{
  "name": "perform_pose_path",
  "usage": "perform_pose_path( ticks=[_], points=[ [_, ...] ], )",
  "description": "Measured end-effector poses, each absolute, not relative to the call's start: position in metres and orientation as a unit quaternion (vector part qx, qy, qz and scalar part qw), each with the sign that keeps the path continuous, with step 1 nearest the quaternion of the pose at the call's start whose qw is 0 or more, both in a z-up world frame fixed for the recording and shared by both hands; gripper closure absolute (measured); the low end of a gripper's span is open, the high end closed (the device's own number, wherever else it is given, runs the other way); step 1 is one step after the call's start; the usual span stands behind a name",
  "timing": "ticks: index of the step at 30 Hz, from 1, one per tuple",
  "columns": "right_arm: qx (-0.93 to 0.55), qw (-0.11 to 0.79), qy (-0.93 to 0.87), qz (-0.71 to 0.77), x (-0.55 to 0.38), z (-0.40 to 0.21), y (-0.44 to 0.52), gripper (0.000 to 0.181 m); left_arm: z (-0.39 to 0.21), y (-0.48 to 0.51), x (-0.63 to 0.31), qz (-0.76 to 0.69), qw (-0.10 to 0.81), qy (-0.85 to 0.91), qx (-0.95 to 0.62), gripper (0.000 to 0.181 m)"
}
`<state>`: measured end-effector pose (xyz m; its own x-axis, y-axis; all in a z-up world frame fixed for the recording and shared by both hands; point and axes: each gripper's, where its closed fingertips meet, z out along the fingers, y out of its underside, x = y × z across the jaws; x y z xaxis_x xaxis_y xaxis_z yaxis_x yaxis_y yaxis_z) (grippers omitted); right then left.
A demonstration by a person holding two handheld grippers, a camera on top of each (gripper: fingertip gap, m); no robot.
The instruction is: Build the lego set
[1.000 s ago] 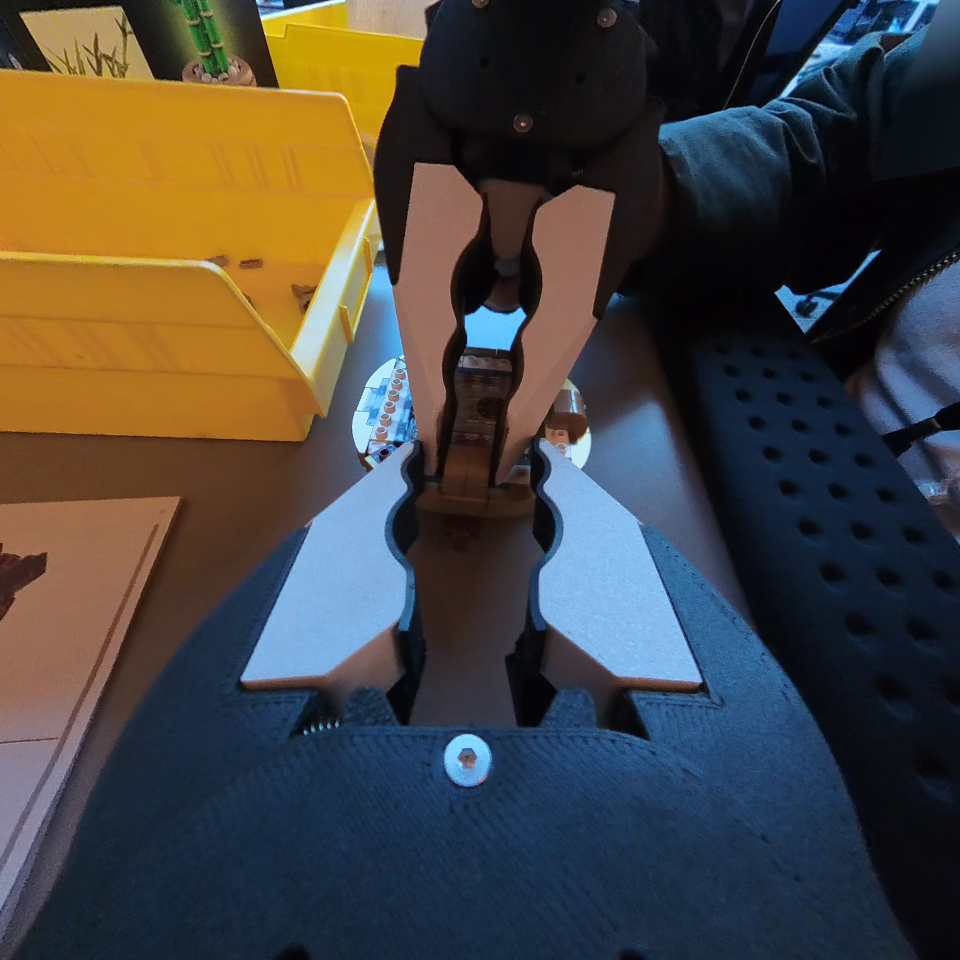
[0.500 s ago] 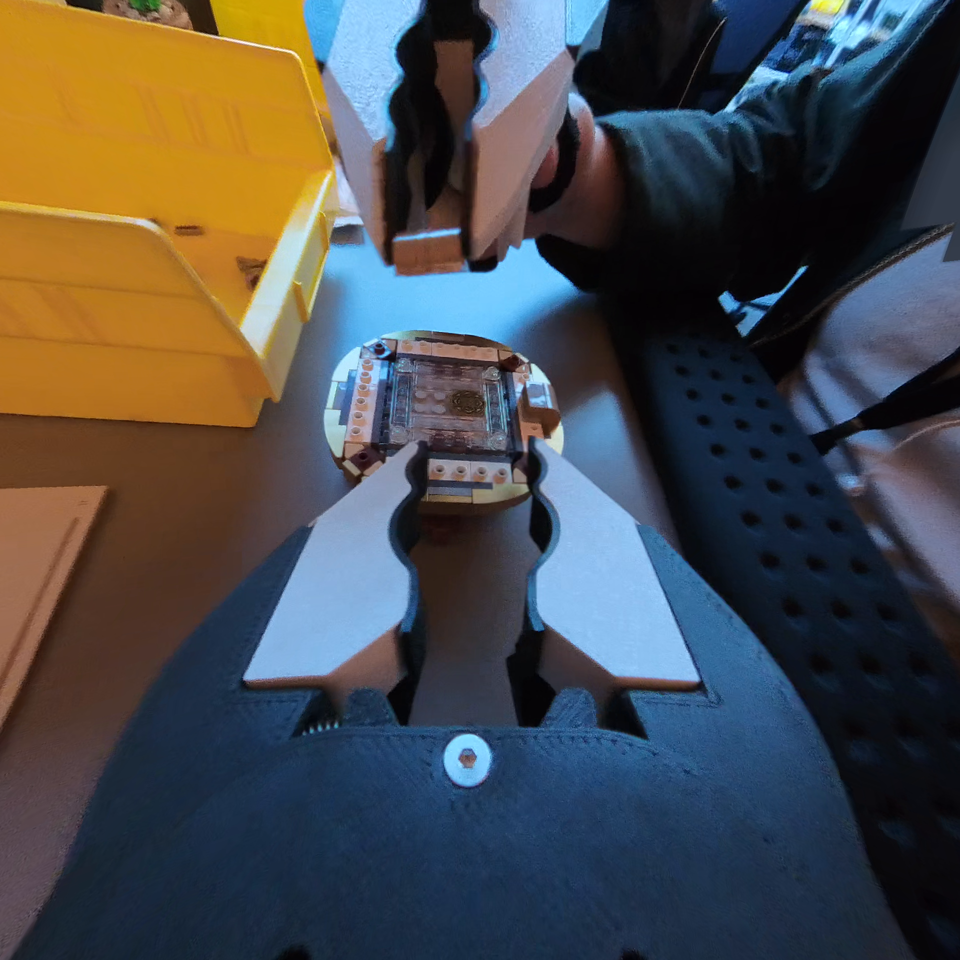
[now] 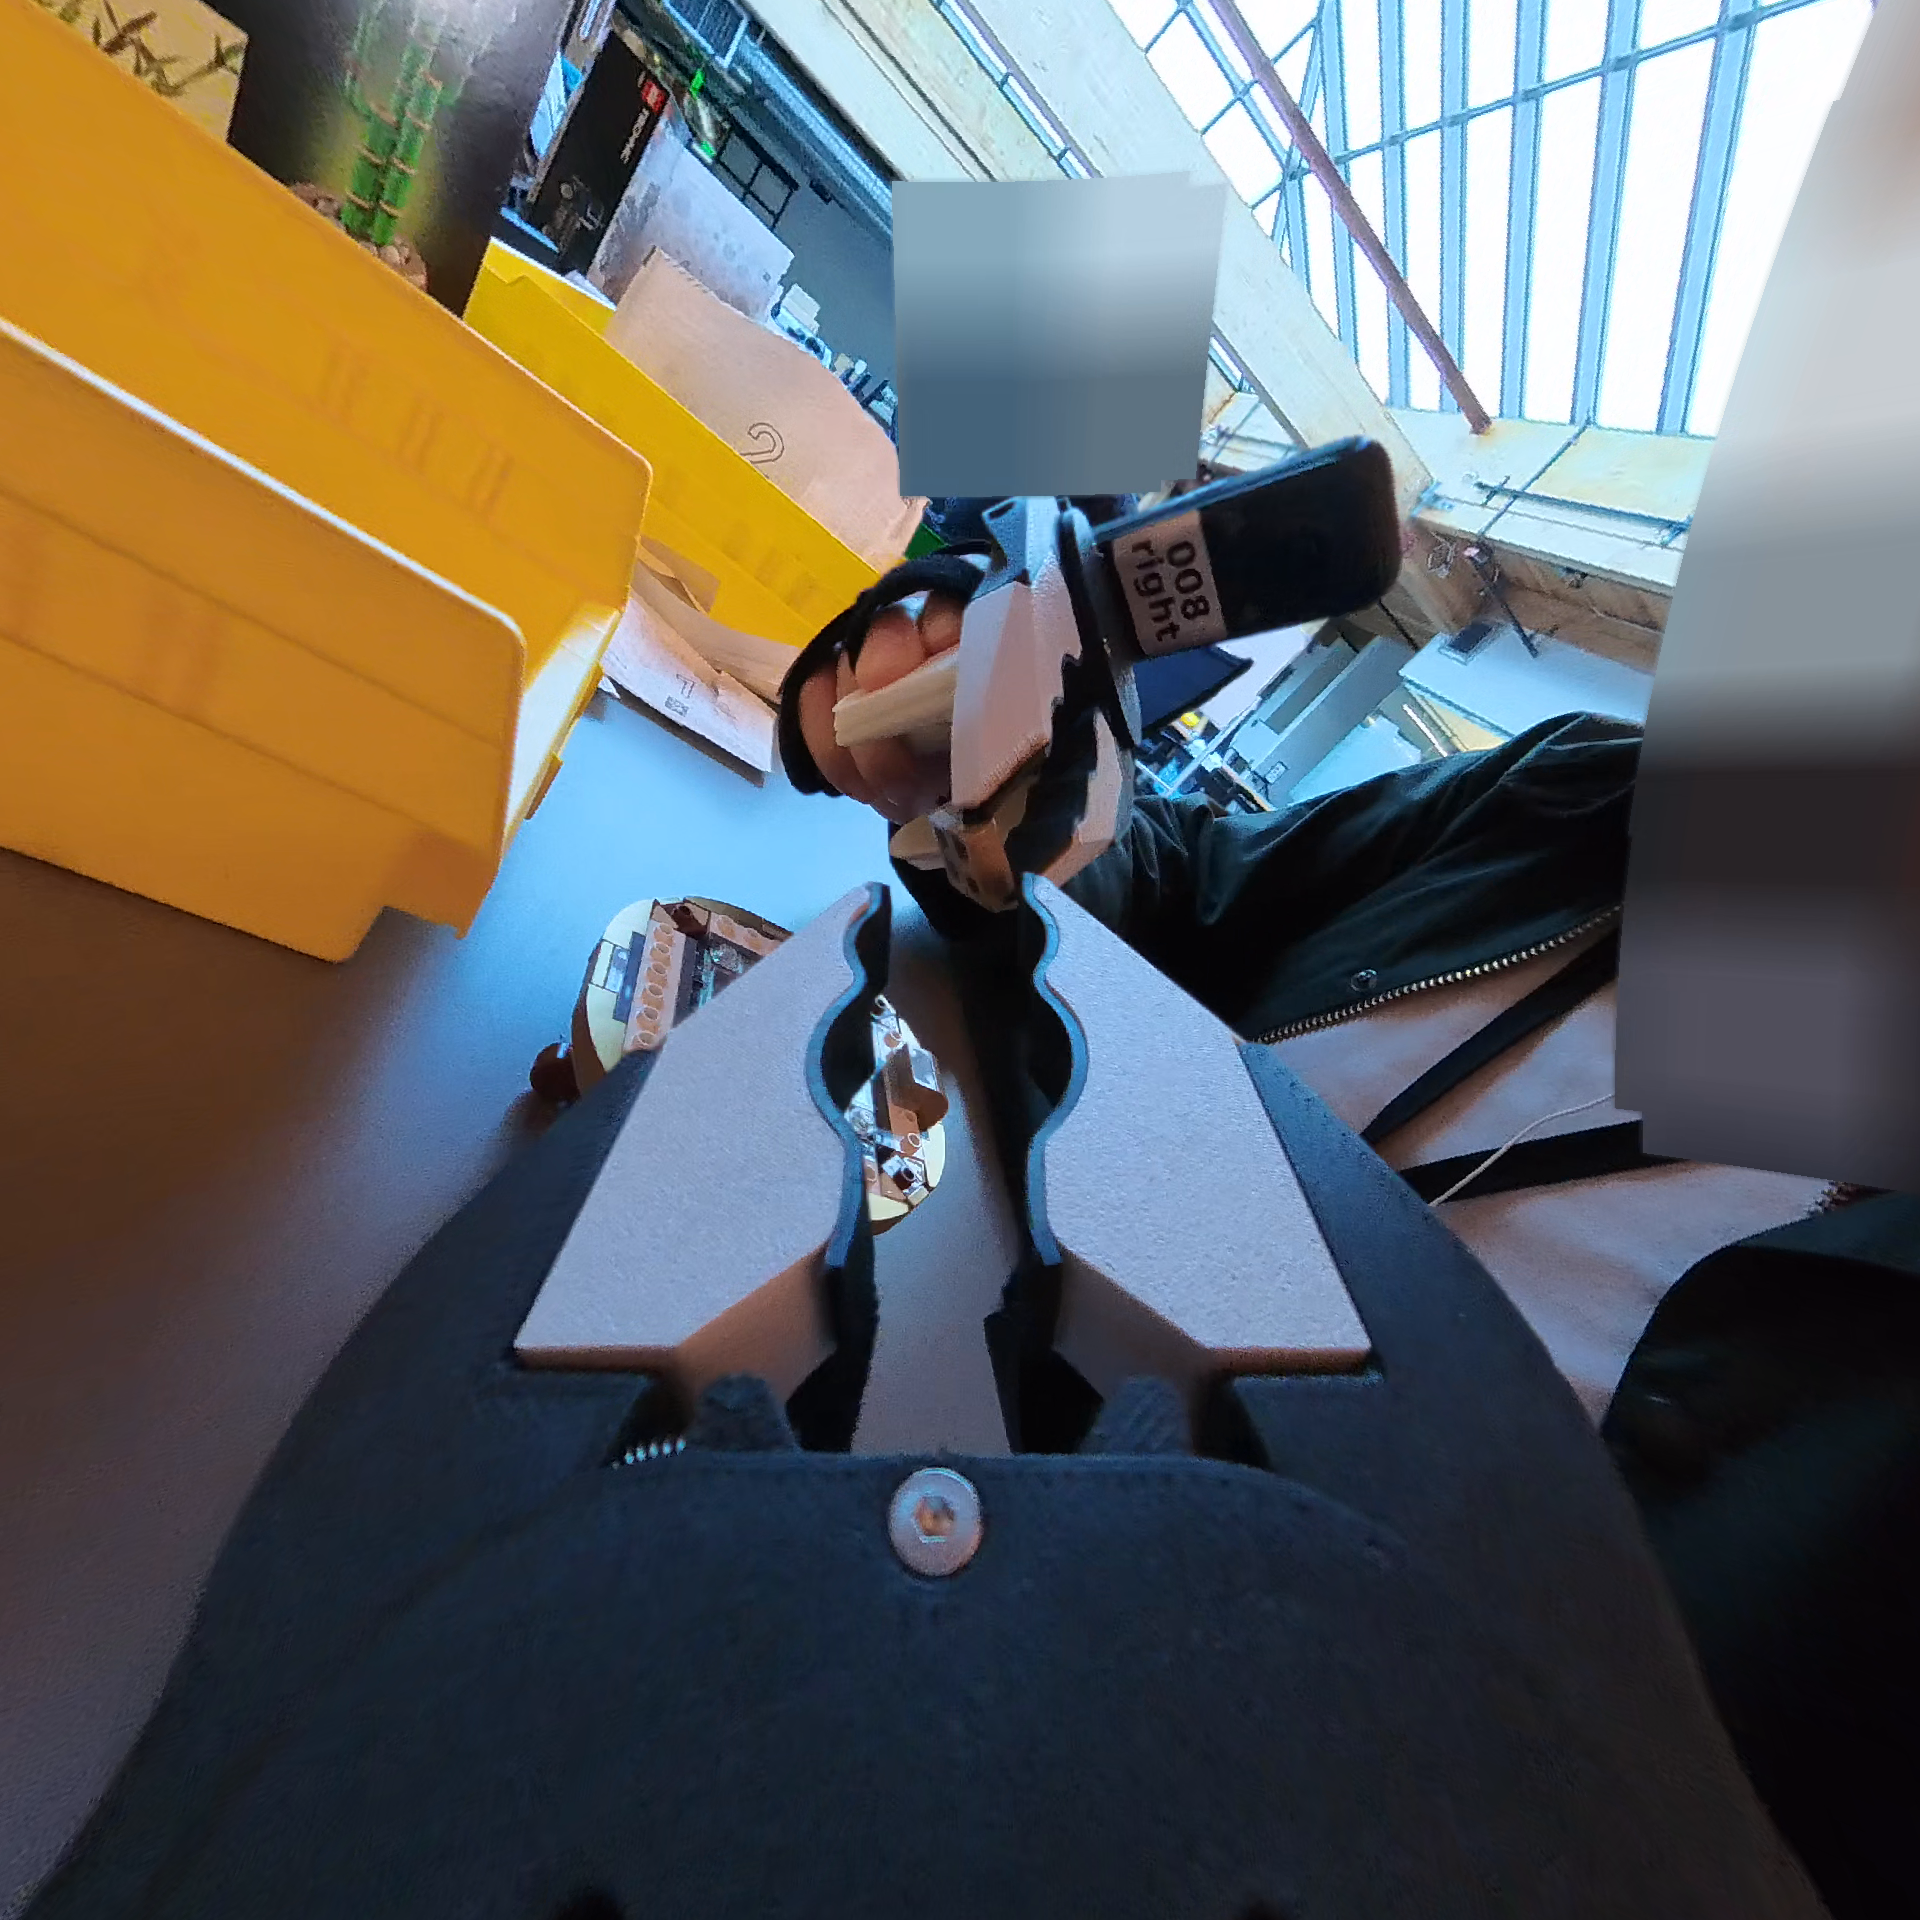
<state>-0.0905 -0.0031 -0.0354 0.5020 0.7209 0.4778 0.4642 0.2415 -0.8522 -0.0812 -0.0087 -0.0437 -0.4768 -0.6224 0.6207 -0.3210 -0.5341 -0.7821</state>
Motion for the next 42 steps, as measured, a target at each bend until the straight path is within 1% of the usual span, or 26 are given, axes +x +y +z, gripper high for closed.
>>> perform_pose_path(
  ticks=[1,3,6,9,12,14,16,17,19,20,23,27,28,29,30,33,35,39,42],
  points=[
    [-0.605,0.618,-0.493,0.096,-0.091,-0.037,-0.003,0.167,-0.043,-0.01,-0.081,-0.721,0.101,0.469,-0.5,0.161],
    [-0.605,0.615,-0.5,0.08,-0.092,-0.04,-0.002,0.167,-0.042,-0.011,-0.08,-0.726,0.095,0.463,-0.499,0.174],
    [-0.594,0.622,-0.507,0.059,-0.091,-0.041,-0.001,0.167,-0.042,-0.011,-0.079,-0.716,0.113,0.474,-0.499,0.174],
    [-0.584,0.635,-0.5,0.069,-0.093,-0.036,-0.003,0.166,-0.038,-0.011,-0.081,-0.688,0.173,0.511,-0.486,0.174],
    [-0.584,0.655,-0.46,0.139,-0.089,-0.019,-0.007,0.163,-0.033,-0.006,-0.083,-0.643,0.257,0.543,-0.476,0.174],
    [-0.596,0.658,-0.41,0.209,-0.079,-0.006,-0.006,0.162,-0.035,-0.001,-0.083,-0.579,0.337,0.58,-0.464,0.174],
    [-0.624,0.618,-0.347,0.329,-0.072,-0.001,-0.006,0.159,-0.042,0.005,-0.083,-0.474,0.431,0.632,-0.437,0.174],
    [-0.635,0.59,-0.309,0.392,-0.068,0.001,-0.005,0.155,-0.046,0.007,-0.083,-0.415,0.472,0.656,-0.419,0.174],
    [-0.647,0.526,-0.25,0.493,-0.064,0.0,-0.004,0.15,-0.05,0.009,-0.08,-0.312,0.539,0.686,-0.377,0.174],
    [-0.652,0.498,-0.232,0.522,-0.064,-0.004,-0.004,0.15,-0.049,0.008,-0.079,-0.272,0.571,0.69,-0.352,0.174],
    [-0.702,0.438,-0.189,0.529,-0.064,-0.031,0.007,0.15,-0.044,0.001,-0.075,-0.194,0.633,0.691,-0.29,0.174],
    [-0.706,0.388,-0.181,0.564,-0.075,-0.04,0.001,0.147,-0.04,-0.005,-0.072,-0.175,0.649,0.689,-0.27,0.174],
    [-0.698,0.383,-0.18,0.577,-0.077,-0.037,-0.001,0.149,-0.038,-0.006,-0.073,-0.175,0.654,0.686,-0.268,0.174],
    [-0.692,0.378,-0.182,0.588,-0.079,-0.035,-0.003,0.159,-0.037,-0.007,-0.073,-0.176,0.658,0.684,-0.263,0.174],
    [-0.69,0.378,-0.182,0.59,-0.08,-0.035,-0.004,0.164,-0.035,-0.009,-0.073,-0.178,0.661,0.682,-0.259,0.174],
    [-0.689,0.381,-0.187,0.588,-0.08,-0.034,-0.005,0.167,-0.034,-0.01,-0.073,-0.2,0.657,0.677,-0.265,0.173],
    [-0.704,0.41,-0.21,0.54,-0.075,-0.036,-0.001,0.167,-0.036,-0.011,-0.073,-0.251,0.634,0.67,-0.293,0.174],
    [-0.724,0.495,-0.293,0.381,-0.062,-0.038,0.005,0.167,-0.022,-0.007,-0.076,-0.415,0.556,0.615,-0.375,0.16],
    [-0.715,0.526,-0.357,0.291,-0.064,-0.037,0.001,0.167,-0.021,-0.001,-0.077,-0.478,0.509,0.584,-0.413,0.147]
  ],
)
